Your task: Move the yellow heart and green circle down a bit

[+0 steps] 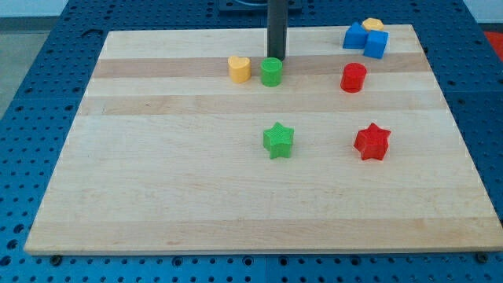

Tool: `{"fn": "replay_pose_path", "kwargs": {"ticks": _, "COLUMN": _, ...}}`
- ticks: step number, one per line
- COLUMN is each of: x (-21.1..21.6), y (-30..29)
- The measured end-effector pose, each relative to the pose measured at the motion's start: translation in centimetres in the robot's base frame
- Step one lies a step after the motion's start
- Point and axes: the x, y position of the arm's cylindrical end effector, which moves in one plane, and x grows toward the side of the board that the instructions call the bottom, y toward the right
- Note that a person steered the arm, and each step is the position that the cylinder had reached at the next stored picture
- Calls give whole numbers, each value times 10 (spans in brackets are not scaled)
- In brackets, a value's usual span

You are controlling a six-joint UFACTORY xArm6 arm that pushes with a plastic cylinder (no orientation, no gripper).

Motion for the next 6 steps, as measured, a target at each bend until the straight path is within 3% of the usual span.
{"fn": "replay_pose_path", "kwargs": {"ticks": 2, "x": -27, "y": -89}}
{"fn": "replay_pose_path", "kwargs": {"ticks": 3, "x": -10, "y": -157}}
{"fn": "replay_pose_path", "kwargs": {"ticks": 4, "x": 27, "y": -189}}
{"fn": "replay_pose_path", "kwargs": {"ticks": 5, "x": 49, "y": -185}}
{"fn": "replay_pose_path", "kwargs": {"ticks": 6, "x": 46, "y": -130}}
